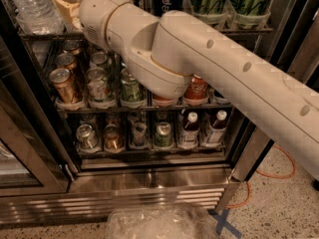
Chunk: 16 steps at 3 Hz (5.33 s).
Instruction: Pick water bottle from top shelf of fridge
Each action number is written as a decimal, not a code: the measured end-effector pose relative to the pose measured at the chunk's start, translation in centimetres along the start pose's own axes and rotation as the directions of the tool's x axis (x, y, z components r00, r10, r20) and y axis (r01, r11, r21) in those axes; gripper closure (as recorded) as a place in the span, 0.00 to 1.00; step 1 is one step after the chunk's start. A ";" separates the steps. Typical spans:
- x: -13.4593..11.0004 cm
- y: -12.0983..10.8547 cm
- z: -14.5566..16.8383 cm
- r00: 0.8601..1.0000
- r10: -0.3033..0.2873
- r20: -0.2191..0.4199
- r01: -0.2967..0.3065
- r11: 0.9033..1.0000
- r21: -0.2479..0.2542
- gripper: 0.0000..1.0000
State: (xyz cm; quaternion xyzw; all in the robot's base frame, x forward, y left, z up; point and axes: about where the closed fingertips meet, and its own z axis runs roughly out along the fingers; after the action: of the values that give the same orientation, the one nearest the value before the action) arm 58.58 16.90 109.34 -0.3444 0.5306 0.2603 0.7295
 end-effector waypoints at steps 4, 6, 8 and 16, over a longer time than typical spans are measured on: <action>-2.3 3.8 -4.0 1.000 0.004 -0.025 -0.006 0.994 -0.106 1.00; -1.4 4.3 -4.1 1.000 0.009 -0.028 -0.012 0.993 -0.113 1.00; 1.3 10.0 -4.5 0.995 0.024 -0.096 -0.046 0.972 -0.232 1.00; 12.8 11.4 -10.8 0.966 0.159 -0.206 -0.181 0.979 -0.094 1.00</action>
Offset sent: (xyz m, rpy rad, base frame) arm -0.0634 -0.0222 0.0158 -0.0373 0.0049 0.0946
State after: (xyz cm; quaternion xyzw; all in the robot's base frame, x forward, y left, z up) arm 47.47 15.84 92.43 -0.3621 0.6126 0.3158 0.6276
